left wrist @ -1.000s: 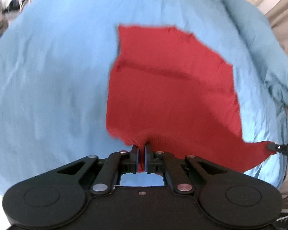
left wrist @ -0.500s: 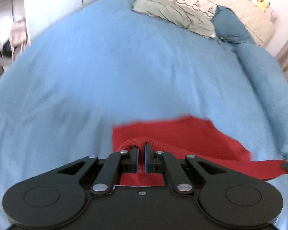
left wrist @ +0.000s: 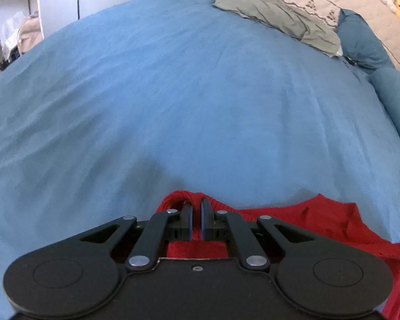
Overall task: Fold small clothes
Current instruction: 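Grasp the hem with the left tool while the right tool grasps the hem, lift toward the collar, then lay the hem over the collar and open both tools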
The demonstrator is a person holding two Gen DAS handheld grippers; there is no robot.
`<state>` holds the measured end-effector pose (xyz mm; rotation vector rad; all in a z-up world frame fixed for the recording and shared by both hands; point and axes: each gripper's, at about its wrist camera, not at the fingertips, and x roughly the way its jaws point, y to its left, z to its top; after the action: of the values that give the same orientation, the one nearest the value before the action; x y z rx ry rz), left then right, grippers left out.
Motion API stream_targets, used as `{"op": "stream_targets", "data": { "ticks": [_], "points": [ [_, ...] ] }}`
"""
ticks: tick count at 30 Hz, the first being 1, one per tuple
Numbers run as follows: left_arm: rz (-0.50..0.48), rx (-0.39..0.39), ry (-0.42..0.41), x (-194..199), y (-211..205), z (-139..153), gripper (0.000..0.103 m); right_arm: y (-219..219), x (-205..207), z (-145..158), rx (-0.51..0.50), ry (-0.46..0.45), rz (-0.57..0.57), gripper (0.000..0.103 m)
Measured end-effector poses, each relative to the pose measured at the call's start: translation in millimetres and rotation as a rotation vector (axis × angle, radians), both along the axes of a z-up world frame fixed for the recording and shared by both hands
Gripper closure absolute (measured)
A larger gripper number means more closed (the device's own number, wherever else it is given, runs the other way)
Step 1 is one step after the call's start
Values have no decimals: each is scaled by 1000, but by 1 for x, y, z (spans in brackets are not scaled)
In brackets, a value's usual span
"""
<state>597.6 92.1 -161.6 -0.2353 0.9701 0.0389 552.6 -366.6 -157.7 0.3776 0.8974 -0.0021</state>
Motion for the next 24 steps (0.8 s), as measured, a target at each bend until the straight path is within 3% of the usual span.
{"op": "stream_targets", "data": {
  "ticks": [8, 10, 11, 12, 13, 14, 15, 17, 24],
  "points": [
    [50, 29, -22, 13, -9, -9, 92, 5, 11, -22, -11, -21, -54, 82],
    [56, 35, -55, 10, -10, -1, 66, 8, 10, -20, -33, -44, -59, 77],
    [57, 45, -77, 8, -12, 4, 35, 9, 9, -17, -36, -62, -58, 72],
    [59, 65, -100, 5, -14, 11, 12, 10, 10, -16, -39, -68, -64, 53],
    [59, 96, -129, -1, -17, 20, 7, 12, 9, -12, -53, -82, -63, 38],
    [54, 119, -163, -8, -19, 27, 5, 16, 7, -6, -83, -103, -67, 17],
    [38, 139, -192, -15, -22, 34, 4, 19, 2, 1, -111, -139, -62, 8],
    [-4, 162, -201, -28, -30, 43, 0, 28, -9, 17, -136, -201, -29, 4],
    [-218, 244, -51, -86, -75, 20, 0, 84, -51, 31, -236, -186, 132, 3]
  ]
}}
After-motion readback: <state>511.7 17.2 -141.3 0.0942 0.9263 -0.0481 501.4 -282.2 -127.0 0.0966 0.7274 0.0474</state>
